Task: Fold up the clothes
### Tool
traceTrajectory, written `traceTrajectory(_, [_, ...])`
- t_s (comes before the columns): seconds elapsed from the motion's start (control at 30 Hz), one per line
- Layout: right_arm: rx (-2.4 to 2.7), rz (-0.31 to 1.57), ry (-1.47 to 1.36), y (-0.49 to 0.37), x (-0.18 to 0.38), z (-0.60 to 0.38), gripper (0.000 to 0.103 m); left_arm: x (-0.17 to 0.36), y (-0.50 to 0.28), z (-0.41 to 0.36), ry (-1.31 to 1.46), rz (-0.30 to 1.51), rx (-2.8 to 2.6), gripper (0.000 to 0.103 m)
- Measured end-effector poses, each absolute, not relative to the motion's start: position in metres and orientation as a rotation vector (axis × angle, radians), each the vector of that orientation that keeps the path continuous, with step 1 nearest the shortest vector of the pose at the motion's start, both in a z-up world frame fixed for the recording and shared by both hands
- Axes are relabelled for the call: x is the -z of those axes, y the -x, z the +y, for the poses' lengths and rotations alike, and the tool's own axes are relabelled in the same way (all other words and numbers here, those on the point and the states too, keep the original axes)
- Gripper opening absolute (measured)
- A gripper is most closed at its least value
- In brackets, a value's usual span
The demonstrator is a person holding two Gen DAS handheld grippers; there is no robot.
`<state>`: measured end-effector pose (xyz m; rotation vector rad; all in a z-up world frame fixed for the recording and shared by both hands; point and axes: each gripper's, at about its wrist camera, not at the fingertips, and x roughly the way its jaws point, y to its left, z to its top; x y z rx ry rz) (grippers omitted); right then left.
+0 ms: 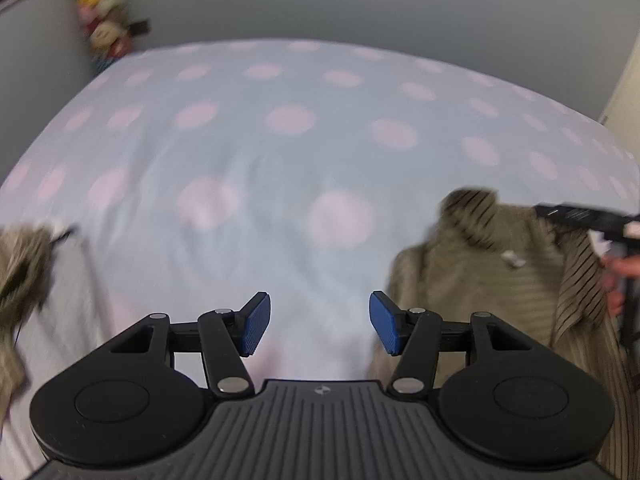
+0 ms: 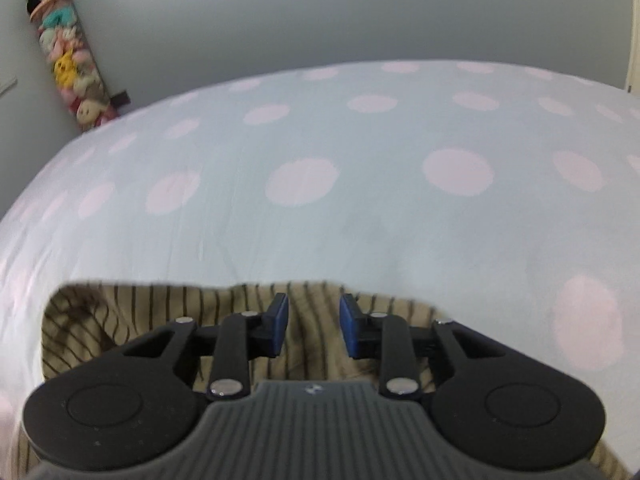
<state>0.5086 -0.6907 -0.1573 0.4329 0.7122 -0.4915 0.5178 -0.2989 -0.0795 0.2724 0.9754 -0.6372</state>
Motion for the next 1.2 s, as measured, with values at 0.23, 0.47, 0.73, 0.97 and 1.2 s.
traceTrajectory(0.23, [0.440,0.696,-0.377,-0.421,0.114,-0.718,0.035,0.095,-0.479,-0.249,-0.350,0.971,0.649,0.053])
traceTrajectory(0.47, [0.531,0.742,-0.365,-0.271,0.106,-0.744,0.036,0.095,-0.428,-0.237,-0.376,0.919,0.673,0.053])
traceTrajectory(0.73, [0.587,0.739,-0.533,-0.152,0.122,-0.726,0.036,0.099,-0.376,-0.227,-0.329,0.971,0.700,0.053])
traceTrajectory(0.97, [0.616,0.725,-0.711,-0.106,0.158,-0.705,0.043,0.117,-0.339,-0.213,-0.346,1.031,0.679,0.053])
traceTrajectory(1.2, [0.639,0.760,-0.745,-0.107,0.182,-0.686,0.003,0.119,-0.319,-0.201,-0.357,1.095,0.663,0.053])
